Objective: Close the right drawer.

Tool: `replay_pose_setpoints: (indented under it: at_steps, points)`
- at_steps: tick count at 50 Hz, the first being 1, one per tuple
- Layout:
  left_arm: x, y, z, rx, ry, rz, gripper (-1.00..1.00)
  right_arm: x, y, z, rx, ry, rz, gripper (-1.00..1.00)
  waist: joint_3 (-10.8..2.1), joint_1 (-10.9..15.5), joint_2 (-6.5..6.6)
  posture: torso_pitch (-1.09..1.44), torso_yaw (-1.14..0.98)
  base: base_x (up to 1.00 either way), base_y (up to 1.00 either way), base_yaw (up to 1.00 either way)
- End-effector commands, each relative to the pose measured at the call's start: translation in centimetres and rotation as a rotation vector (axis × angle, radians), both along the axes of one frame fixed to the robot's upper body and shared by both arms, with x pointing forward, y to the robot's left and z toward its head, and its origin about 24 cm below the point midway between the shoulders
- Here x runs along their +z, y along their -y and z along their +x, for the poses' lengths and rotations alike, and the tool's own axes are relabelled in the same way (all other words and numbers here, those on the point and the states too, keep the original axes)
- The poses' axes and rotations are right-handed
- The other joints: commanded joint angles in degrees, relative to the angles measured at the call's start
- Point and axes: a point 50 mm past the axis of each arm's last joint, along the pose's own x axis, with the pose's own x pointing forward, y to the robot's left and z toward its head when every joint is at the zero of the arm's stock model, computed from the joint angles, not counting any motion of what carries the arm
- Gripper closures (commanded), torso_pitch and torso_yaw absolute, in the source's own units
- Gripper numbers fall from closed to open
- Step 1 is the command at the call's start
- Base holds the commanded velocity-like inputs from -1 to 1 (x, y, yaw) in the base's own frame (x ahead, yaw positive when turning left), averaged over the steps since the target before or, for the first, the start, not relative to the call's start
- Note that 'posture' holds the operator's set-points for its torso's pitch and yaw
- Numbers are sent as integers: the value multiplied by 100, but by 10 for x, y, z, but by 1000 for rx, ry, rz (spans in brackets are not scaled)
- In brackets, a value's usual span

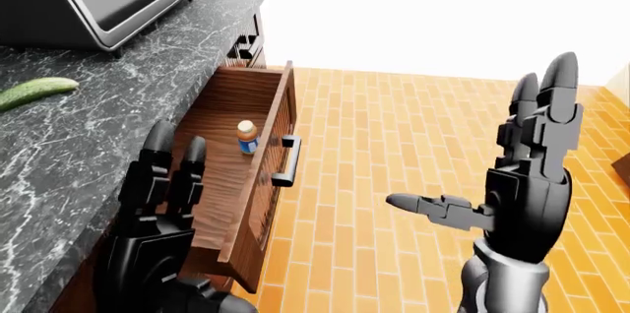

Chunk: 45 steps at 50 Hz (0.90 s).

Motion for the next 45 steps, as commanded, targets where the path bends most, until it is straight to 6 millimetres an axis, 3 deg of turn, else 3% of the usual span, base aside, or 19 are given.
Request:
replay_pose_setpoints:
  at_steps: [1, 15, 45]
  points:
    - [8, 1, -3, 8, 50, -3, -100, 11, -1, -5, -11, 70, -13, -100, -57, 0, -21, 0, 0, 0, 0, 0]
    - [-4, 21, 3, -27, 38, 82, -100, 7, 1, -3, -18, 66, 3, -100, -66, -14, -30, 0, 0, 0, 0, 0]
    - [-25, 49, -10, -173, -8, 162, -100, 3, 0, 1, 2, 47, 1, -100, -85, -7, -22, 0, 0, 0, 0, 0]
